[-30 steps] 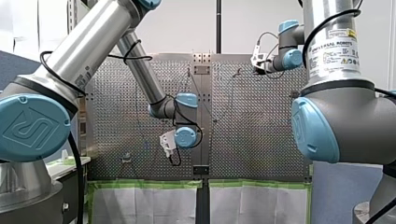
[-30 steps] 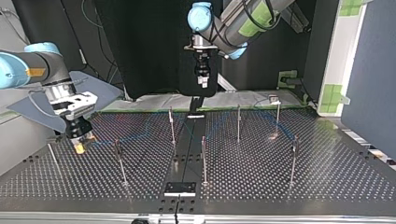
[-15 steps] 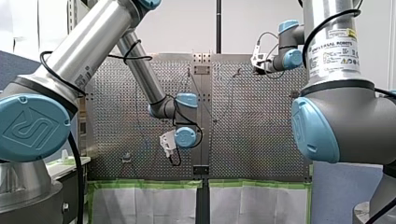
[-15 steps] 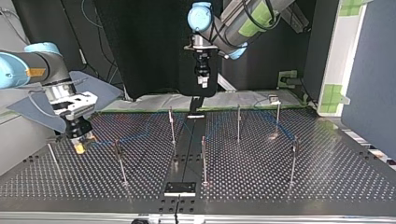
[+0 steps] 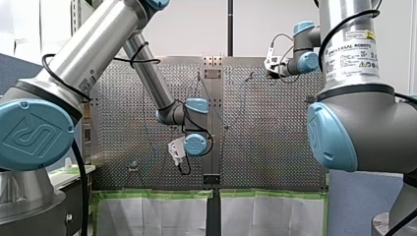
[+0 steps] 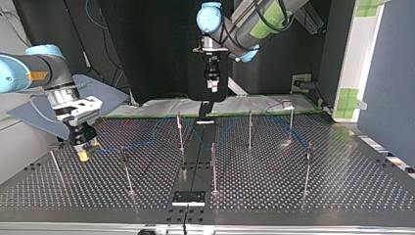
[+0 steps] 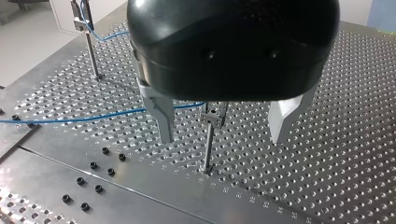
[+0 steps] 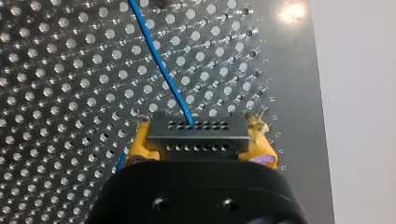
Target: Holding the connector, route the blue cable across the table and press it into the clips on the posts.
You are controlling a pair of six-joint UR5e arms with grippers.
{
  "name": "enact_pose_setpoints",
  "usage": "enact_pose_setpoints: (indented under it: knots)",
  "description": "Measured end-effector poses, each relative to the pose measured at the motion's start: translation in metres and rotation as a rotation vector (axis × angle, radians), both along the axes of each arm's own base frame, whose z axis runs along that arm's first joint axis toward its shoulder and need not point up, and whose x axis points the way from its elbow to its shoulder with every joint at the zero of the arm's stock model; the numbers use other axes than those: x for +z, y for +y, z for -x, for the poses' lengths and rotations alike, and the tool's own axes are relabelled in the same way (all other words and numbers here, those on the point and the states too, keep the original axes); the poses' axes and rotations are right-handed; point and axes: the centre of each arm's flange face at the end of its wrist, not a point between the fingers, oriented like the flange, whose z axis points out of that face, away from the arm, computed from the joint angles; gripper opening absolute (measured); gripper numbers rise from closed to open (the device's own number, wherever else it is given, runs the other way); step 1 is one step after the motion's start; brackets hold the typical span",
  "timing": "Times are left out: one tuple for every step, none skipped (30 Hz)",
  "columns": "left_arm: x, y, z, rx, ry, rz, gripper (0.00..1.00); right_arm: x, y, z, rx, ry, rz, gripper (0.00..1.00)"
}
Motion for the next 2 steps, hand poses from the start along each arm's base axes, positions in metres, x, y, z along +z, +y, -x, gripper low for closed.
enact_pose_setpoints:
  knots:
    - [0.0,0.0,0.0,0.0,0.0,0.0,1.0,0.0,0.0,0.0,0.0,0.0,0.0,0.0]
    - [0.0,0.0,0.0,0.0,0.0,0.0,1.0,0.0,0.0,0.0,0.0,0.0,0.0,0.0]
